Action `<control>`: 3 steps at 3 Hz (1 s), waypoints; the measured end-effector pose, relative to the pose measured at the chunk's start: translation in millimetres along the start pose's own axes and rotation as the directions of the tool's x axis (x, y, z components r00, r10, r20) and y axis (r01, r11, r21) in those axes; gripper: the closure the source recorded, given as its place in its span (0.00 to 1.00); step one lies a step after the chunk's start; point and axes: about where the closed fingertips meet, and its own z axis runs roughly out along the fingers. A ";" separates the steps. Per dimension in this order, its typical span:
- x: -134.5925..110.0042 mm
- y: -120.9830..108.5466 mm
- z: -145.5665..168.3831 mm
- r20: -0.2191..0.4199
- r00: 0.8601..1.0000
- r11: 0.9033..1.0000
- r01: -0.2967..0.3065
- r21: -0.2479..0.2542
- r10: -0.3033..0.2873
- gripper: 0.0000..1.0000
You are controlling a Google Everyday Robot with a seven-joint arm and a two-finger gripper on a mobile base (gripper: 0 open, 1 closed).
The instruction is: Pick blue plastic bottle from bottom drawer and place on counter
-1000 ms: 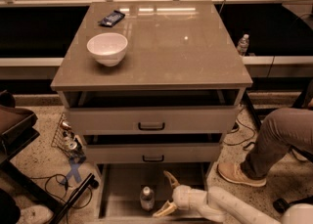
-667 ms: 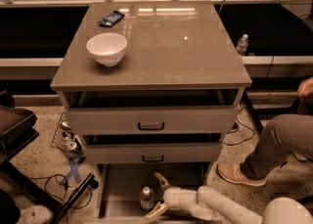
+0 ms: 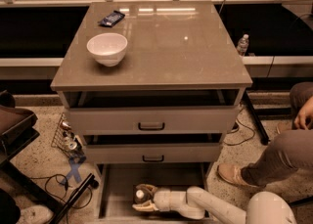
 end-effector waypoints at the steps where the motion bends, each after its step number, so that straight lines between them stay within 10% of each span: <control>1: -0.1 1.3 2.5 0.002 1.000 1.000 -0.001 -0.004 0.001 0.69; 3: -7.2 4.0 4.7 0.005 1.000 1.000 -0.002 -0.011 0.002 1.00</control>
Offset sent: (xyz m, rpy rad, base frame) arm -0.0008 0.0026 -0.0003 0.0019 0.0012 0.0035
